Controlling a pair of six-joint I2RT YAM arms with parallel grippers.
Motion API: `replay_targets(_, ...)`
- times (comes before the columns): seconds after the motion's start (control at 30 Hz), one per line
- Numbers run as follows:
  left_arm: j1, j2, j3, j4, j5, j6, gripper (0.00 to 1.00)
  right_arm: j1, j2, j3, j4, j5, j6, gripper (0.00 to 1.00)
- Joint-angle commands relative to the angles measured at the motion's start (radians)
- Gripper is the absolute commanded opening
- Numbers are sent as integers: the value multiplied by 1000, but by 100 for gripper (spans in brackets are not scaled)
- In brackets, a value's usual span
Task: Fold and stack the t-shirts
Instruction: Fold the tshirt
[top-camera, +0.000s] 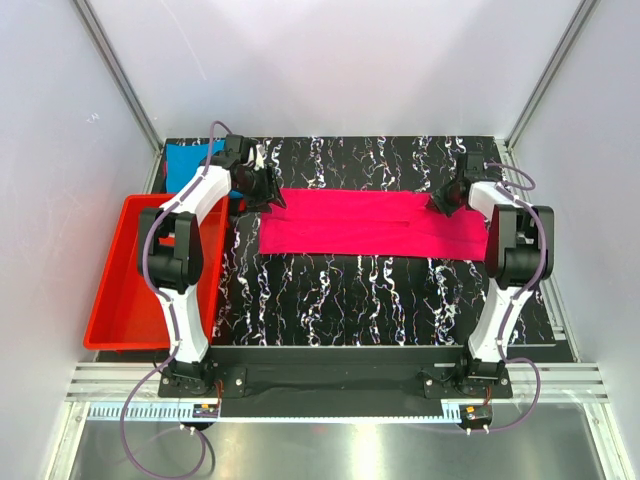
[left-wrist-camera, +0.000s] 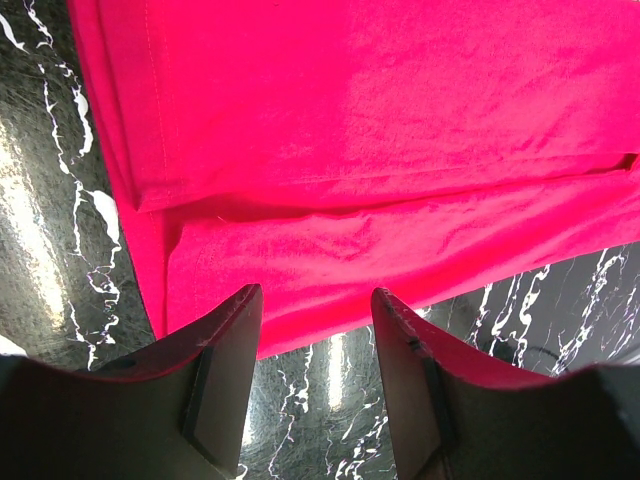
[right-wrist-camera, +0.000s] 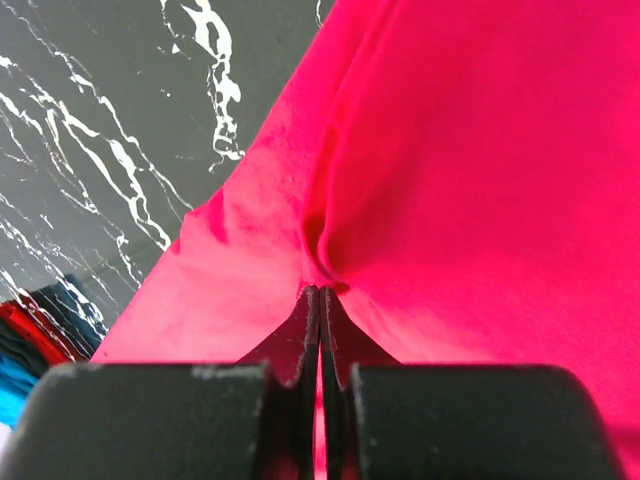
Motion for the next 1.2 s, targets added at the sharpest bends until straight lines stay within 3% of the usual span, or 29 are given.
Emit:
replay_targets(0.0, 2, -41, 23, 20, 16, 16, 53, 10, 25, 67, 59, -46, 9, 6)
replay_targets(0.13, 2, -49, 28, 8, -38, 24, 54, 8, 32, 138, 47, -84, -32, 37)
replay_targets(0.3, -30, -95, 8, 2, -220, 56, 54, 10, -42, 179, -83, -66, -107, 47)
replay_targets(0.4, -81, -92, -3, -20, -239, 69, 54, 10, -77, 149, -174, -57, -159, 46)
replay_targets(0.43, -119, -81, -35, -37, -241, 66, 52, 8, -102, 79, -227, -8, -196, 38)
replay_targets(0.5, -122, -95, -63, -28, -230, 47, 50, 7, -116, 33, -223, 17, -207, 34)
replay_targets(0.67, -121, -164, -254, 60, -248, 9, 38, -10, -101, -37, -197, 70, -242, 13)
replay_targets(0.97, -116, -147, -420, 116, -337, -86, 20, -73, -12, -58, -142, 109, -310, 7)
replay_targets(1.1, -115, -225, -515, 164, -295, -157, 19, -93, 22, -23, -123, 89, -362, 8)
replay_targets(1.17, -115, -281, -549, 189, -233, -178, 23, -93, 36, -2, -122, 71, -391, 8)
